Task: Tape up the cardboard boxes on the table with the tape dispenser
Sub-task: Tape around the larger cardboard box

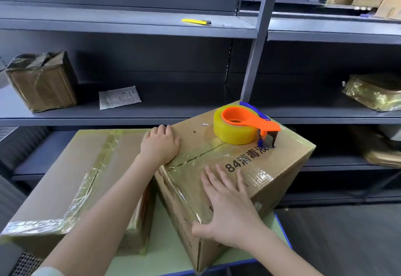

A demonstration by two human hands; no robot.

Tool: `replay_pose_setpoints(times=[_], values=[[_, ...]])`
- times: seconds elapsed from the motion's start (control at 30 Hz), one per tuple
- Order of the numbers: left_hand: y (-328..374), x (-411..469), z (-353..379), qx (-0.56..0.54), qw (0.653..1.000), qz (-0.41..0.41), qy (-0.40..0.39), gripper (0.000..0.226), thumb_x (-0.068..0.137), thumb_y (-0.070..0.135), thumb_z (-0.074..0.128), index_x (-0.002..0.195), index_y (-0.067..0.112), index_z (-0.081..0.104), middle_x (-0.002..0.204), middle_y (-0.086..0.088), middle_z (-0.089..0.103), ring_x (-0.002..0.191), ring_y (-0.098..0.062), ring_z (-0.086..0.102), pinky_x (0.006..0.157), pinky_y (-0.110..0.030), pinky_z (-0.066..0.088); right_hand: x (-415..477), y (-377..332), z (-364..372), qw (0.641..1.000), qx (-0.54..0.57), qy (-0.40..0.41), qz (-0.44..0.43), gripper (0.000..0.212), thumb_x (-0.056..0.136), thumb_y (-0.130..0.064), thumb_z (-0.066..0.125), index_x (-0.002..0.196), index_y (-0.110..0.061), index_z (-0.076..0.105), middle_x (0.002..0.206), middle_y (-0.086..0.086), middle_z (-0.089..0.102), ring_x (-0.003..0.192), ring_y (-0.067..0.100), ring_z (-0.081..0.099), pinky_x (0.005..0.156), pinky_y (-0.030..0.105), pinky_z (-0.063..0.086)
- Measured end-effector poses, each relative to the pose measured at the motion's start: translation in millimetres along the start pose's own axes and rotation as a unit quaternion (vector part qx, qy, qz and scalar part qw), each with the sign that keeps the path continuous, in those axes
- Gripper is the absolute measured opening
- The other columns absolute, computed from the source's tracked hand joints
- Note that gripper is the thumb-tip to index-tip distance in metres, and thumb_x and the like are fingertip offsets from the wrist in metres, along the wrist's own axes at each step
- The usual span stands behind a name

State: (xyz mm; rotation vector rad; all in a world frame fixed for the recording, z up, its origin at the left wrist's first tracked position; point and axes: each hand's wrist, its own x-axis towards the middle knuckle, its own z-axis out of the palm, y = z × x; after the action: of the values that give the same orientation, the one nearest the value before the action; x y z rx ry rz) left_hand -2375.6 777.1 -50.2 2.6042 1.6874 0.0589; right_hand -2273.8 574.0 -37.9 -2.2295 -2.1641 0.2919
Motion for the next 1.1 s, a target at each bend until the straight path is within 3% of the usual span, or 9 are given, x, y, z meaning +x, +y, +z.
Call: replay_pose_setpoints(times=[0.23,0.33,0.53,0.73,0.83,1.0,1.1], values=[[6,-36,-4,0.080,0.992,-0.101,-0.012,0.058,0.099,0.039,0.016,0.144,0.003,0.025,0.145,-0.015,0.036,0.131,-0.030,0.036,0.105,-0.036,0.030,-13,9,-2,1.000,0.001,-0.016,0.006,0.092,0.084,-0.067,0.039,0.152,-0.022,-0.003,0.157,-0.010,-0.013,0.143,0.013,-0.022,0.111,0.056,-0.017],[11,-47,-6,0.099,0.987,-0.125,-0.012,0.059,0.098,0.039,0.017,0.143,0.002,0.026,0.142,-0.017,0.039,0.126,-0.032,0.040,0.100,-0.036,0.034,-11,22,-5,0.999,0.013,-0.025,-0.019,0.094,0.082,-0.067,0.045,0.152,-0.023,0.001,0.157,-0.013,-0.010,0.143,0.010,-0.019,0.113,0.051,-0.017],[28,-76,-4,0.140,0.977,-0.157,-0.021,0.067,0.097,0.048,0.017,0.142,0.001,0.031,0.136,-0.015,0.045,0.120,-0.028,0.044,0.092,-0.033,0.035,-7,76,-25,0.991,0.067,-0.085,-0.083,0.095,0.077,-0.048,0.064,0.152,-0.030,0.007,0.153,-0.025,-0.008,0.139,-0.005,-0.017,0.114,0.042,-0.020],[64,-96,0,0.169,0.973,-0.159,0.008,0.068,0.095,0.055,0.017,0.125,0.002,0.047,0.114,-0.010,0.055,0.103,-0.024,0.051,0.075,-0.031,0.036,6,114,-32,0.992,0.098,-0.061,-0.049,0.086,0.079,-0.023,0.058,0.151,-0.031,0.012,0.153,-0.027,0.000,0.134,-0.012,-0.013,0.116,0.041,-0.017],[77,-93,1,0.151,0.976,-0.154,0.030,0.063,0.095,0.054,0.018,0.114,0.004,0.050,0.109,-0.009,0.055,0.098,-0.024,0.050,0.075,-0.031,0.034,11,123,-29,0.994,0.101,-0.021,-0.035,0.085,0.078,-0.015,0.054,0.151,-0.032,0.013,0.153,-0.028,0.002,0.132,-0.015,-0.011,0.117,0.035,-0.014],[72,-87,-3,0.156,0.975,-0.151,0.041,0.062,0.093,0.059,0.020,0.112,0.008,0.050,0.113,-0.008,0.057,0.103,-0.024,0.053,0.082,-0.030,0.038,13,128,-27,0.995,0.085,-0.024,-0.055,0.083,0.081,-0.018,0.053,0.151,-0.031,0.010,0.143,-0.033,-0.005,0.134,-0.011,-0.012,0.117,0.034,-0.015],[65,-73,-13,0.126,0.980,-0.146,0.048,0.057,0.094,0.057,0.024,0.114,0.010,0.050,0.120,-0.008,0.055,0.111,-0.025,0.050,0.088,-0.032,0.037,15,130,-26,0.993,0.095,-0.019,-0.064,0.074,0.086,-0.023,0.050,0.151,-0.030,0.013,0.148,-0.030,-0.001,0.136,-0.010,-0.009,0.117,0.035,-0.014]])
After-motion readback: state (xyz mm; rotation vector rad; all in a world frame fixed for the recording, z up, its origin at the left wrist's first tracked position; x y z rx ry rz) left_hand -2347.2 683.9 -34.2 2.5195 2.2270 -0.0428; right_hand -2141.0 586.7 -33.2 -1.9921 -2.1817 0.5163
